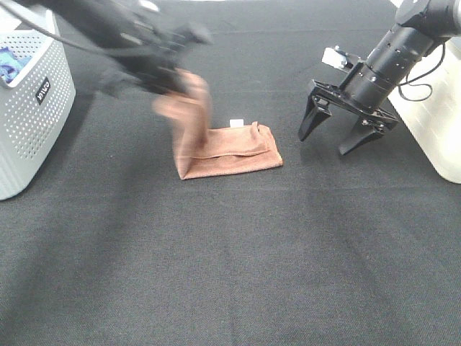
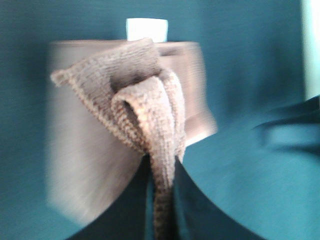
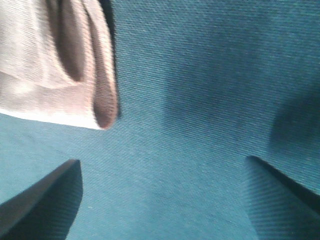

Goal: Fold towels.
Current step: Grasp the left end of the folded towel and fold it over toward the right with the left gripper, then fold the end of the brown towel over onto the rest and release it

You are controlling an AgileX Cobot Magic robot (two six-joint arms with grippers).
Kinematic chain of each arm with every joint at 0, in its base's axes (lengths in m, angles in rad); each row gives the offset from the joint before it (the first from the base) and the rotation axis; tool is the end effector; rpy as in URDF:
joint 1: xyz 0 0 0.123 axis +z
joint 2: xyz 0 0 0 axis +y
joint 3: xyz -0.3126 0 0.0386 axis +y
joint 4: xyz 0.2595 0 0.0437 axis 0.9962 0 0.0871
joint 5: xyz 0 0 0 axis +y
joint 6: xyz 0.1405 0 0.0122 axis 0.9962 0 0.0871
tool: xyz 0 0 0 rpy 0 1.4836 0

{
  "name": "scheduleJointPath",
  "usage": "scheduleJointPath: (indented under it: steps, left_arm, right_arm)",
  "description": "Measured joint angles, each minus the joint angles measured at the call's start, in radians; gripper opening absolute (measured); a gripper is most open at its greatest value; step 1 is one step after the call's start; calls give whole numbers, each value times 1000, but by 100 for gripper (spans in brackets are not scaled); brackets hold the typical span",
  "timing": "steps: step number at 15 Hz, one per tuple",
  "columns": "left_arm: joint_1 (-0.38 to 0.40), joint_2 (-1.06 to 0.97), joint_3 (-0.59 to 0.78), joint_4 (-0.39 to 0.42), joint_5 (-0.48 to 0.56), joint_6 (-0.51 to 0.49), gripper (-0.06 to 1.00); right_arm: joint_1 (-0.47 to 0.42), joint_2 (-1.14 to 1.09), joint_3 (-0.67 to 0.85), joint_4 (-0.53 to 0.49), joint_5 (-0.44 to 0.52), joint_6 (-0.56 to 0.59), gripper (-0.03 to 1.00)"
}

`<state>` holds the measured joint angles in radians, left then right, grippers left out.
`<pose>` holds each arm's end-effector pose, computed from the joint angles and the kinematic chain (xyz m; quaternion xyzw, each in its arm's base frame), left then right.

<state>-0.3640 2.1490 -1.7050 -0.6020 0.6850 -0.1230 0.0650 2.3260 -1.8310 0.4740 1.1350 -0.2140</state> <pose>0.4799 -0.2370 0.1846 -0.0605 0.9359 -0.2942 0.1842 0.4961 0.0908 0.1113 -0.0400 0.9759 0.2126 0.0295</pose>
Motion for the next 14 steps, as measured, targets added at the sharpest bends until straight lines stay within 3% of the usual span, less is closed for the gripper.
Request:
scheduleJointPath:
  steps: [4,6,8,9,12,14]
  left_arm:
    - [-86,112,0,-73,-187,-21,9]
    - [-100,143,-2,-96,-235,-51,32]
    - [-106,151,-3,-171,-281,-55,57]
    - [-109,151,-8,-213,-291,-53,62]
    - [-102,152,-74,-249,-293,27,65]
    - [-70,132,-95,-248,-289,137,65]
  right_arm:
    - [0,0,0,9,0,0,81]
    - [0,0,0,13,1,0,81]
    - [0,0,0,28,1,0,81]
    - [0,0,0,36,3,0,81]
    - [0,-11,-1,110,23,-38,81]
    - [1,-38,-1,213,49,-104,81]
